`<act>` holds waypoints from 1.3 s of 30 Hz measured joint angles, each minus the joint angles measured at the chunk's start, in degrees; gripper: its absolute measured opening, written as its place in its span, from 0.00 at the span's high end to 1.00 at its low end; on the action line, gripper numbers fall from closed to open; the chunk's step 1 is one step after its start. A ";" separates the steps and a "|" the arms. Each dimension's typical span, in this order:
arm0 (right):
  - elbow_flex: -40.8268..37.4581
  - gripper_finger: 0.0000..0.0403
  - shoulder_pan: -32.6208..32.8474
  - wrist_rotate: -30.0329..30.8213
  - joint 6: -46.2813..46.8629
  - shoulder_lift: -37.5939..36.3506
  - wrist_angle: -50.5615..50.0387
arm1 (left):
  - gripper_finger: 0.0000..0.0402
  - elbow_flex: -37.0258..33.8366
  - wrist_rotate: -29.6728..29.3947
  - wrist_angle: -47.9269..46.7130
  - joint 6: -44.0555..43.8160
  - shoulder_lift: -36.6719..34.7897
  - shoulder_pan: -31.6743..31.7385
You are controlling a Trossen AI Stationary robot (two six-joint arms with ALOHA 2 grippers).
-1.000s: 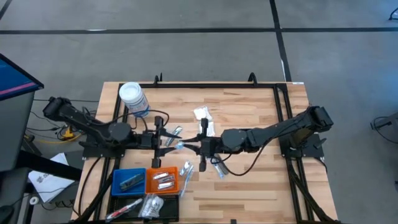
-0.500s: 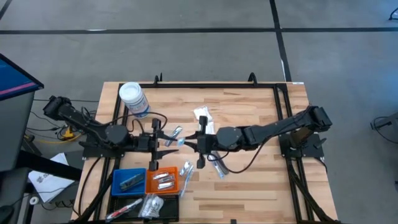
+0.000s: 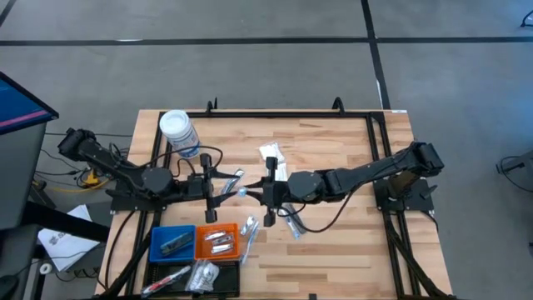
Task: Pick & Place Travel size toiletries
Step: Put the right blue toothbrush into the left black basket
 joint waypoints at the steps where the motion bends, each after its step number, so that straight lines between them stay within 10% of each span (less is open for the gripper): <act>1: 0.00 0.95 0.02 0.01 0.03 0.00 -0.06 | 0.57 0.01 0.21 -0.02 -0.04 0.00 -0.01; 23: 0.00 0.97 -0.13 -0.02 1.01 0.00 0.10 | 0.61 0.02 10.82 6.80 -1.63 4.73 2.91; 39: 0.00 0.95 -0.18 0.00 -0.36 -0.02 -0.31 | 0.96 0.04 10.77 7.13 -1.86 4.52 2.86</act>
